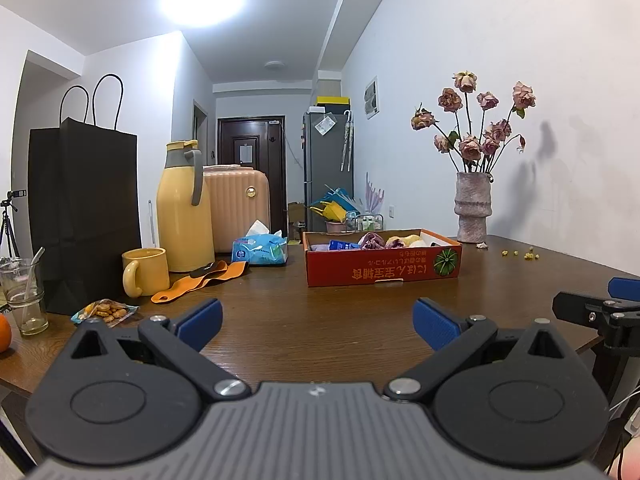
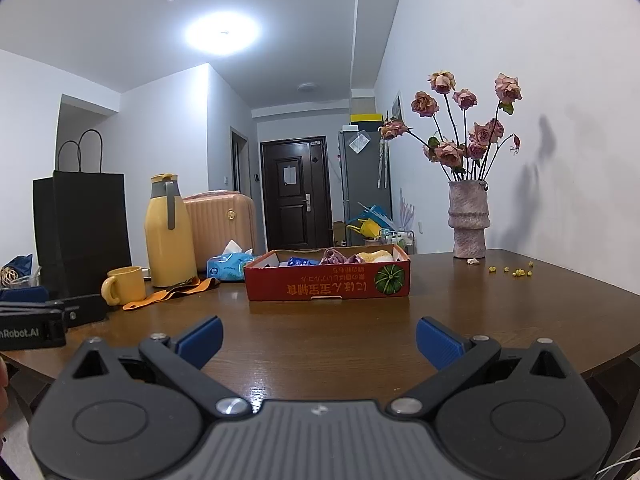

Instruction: Organize soft objects

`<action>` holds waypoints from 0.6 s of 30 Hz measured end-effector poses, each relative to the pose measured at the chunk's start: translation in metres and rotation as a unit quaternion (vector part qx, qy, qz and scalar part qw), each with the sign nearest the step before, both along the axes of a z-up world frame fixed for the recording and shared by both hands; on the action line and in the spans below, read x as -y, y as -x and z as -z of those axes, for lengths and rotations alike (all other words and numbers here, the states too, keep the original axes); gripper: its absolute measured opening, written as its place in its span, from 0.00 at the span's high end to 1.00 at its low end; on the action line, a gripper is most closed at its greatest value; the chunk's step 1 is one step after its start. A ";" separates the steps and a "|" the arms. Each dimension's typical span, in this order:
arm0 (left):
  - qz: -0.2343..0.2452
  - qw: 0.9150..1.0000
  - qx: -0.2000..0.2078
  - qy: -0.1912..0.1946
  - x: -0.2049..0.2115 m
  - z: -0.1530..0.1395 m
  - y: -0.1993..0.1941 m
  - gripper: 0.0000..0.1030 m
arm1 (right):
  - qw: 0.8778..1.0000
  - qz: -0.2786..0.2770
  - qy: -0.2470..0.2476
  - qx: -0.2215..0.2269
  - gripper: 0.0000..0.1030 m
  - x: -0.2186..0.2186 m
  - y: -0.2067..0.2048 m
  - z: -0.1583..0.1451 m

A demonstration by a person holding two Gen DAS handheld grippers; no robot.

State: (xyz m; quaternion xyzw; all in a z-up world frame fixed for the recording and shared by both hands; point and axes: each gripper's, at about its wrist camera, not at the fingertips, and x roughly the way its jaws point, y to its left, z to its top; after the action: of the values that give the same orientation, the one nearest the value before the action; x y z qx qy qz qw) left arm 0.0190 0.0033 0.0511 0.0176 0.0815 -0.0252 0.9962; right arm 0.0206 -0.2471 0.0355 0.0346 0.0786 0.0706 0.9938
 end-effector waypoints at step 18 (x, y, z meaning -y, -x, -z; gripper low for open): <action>0.003 1.000 0.002 -0.002 -0.001 0.002 -0.001 0.00 | 1.000 0.001 0.000 0.003 0.00 0.001 0.001 0.000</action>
State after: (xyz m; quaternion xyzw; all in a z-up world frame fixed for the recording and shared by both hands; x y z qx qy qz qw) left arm 0.0196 0.0042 0.0494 0.0194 0.0793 -0.0275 0.9963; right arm 0.0199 -0.2486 0.0354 0.0347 0.0759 0.0696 0.9941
